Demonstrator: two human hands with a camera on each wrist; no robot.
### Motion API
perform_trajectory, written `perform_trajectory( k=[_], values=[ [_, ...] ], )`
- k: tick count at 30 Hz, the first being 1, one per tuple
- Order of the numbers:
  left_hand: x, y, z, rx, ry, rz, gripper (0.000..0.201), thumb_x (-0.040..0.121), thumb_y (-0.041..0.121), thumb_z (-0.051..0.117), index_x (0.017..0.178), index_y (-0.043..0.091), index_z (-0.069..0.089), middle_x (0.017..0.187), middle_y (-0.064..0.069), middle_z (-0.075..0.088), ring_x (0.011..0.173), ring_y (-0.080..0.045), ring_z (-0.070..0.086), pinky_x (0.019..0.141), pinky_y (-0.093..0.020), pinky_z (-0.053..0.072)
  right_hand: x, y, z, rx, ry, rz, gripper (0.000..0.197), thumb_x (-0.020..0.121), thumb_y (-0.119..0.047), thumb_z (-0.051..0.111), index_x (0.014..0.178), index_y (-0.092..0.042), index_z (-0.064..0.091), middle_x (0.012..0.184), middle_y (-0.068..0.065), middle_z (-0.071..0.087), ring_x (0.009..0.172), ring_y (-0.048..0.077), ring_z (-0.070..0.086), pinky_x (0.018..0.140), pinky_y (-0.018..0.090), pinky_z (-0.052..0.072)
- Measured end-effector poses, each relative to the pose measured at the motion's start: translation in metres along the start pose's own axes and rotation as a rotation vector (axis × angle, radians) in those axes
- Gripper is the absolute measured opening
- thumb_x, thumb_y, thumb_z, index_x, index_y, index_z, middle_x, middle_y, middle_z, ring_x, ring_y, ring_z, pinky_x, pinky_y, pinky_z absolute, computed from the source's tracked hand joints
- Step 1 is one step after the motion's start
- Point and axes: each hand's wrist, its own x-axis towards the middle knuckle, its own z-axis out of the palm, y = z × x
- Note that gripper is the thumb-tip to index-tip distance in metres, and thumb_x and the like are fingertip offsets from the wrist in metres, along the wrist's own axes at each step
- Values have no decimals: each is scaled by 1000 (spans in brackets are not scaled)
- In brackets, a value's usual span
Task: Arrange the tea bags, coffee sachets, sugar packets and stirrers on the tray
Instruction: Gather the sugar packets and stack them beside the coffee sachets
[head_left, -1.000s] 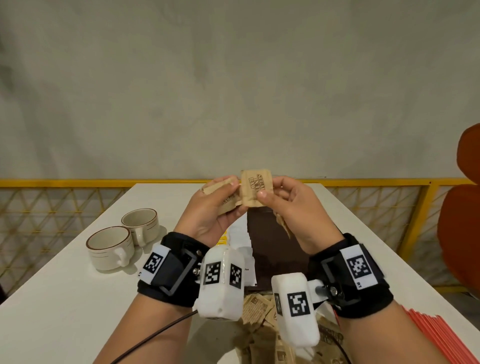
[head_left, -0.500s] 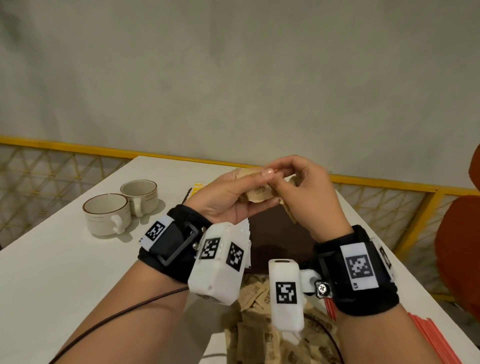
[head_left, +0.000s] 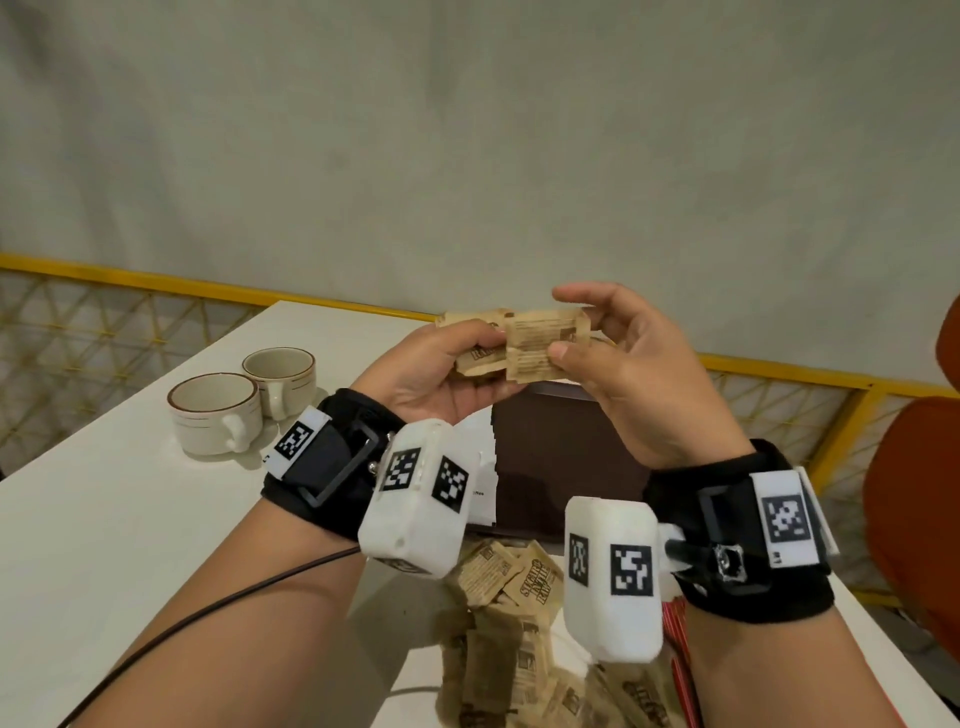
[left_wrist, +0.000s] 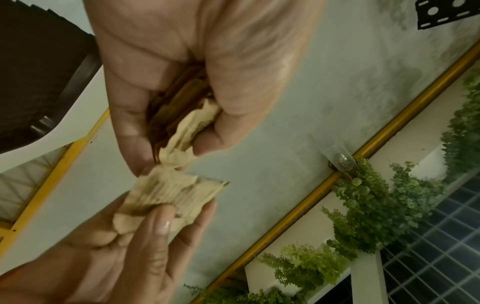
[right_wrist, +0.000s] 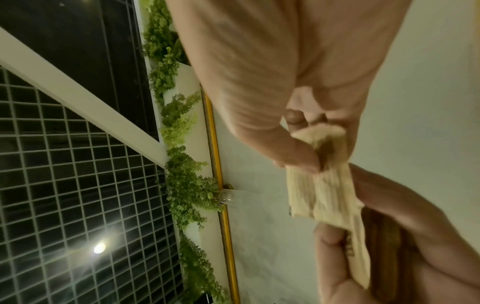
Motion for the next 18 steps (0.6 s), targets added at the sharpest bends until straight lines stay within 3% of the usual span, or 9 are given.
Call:
perform_trajectory(
  k=[4, 8, 11, 15, 18],
  values=[
    [-1, 0, -1, 43, 26, -11, 22, 94, 17, 51, 106, 2, 63, 92, -15, 70, 78, -21, 71, 62, -26, 58, -1, 0, 3, -88, 58, -41, 23, 84, 6, 64, 92, -15, 65, 85, 6, 63, 73, 13, 64, 64, 24, 55],
    [1, 0, -1, 41, 33, -35, 28, 93, 22, 55, 110, 1, 62, 94, -18, 69, 80, -26, 70, 61, -25, 59, 1, 0, 3, -139, 169, -145, 21, 82, 2, 68, 84, -19, 65, 75, -5, 65, 62, 5, 58, 54, 15, 44],
    [1, 0, -1, -21, 45, -26, 29, 82, 21, 62, 104, 1, 63, 85, -17, 69, 77, -26, 70, 63, -27, 59, 0, -1, 1, -151, 135, -197, 24, 82, 6, 67, 82, -18, 67, 82, 0, 68, 63, 10, 58, 58, 17, 45],
    [1, 0, -2, -74, 13, 2, 41, 70, 21, 68, 105, 0, 61, 92, -16, 70, 81, -24, 71, 67, -28, 59, 0, 1, 1, -129, 68, -143, 24, 87, 10, 56, 79, -9, 68, 87, 4, 73, 81, 12, 68, 71, 21, 52],
    [1, -1, -3, -28, -9, 21, 45, 74, 15, 66, 116, -3, 59, 103, -17, 69, 89, -22, 70, 74, -29, 59, 1, 3, 3, -145, 105, -113, 14, 82, 2, 68, 79, -12, 70, 88, 2, 73, 81, 15, 69, 76, 26, 55]
  ],
)
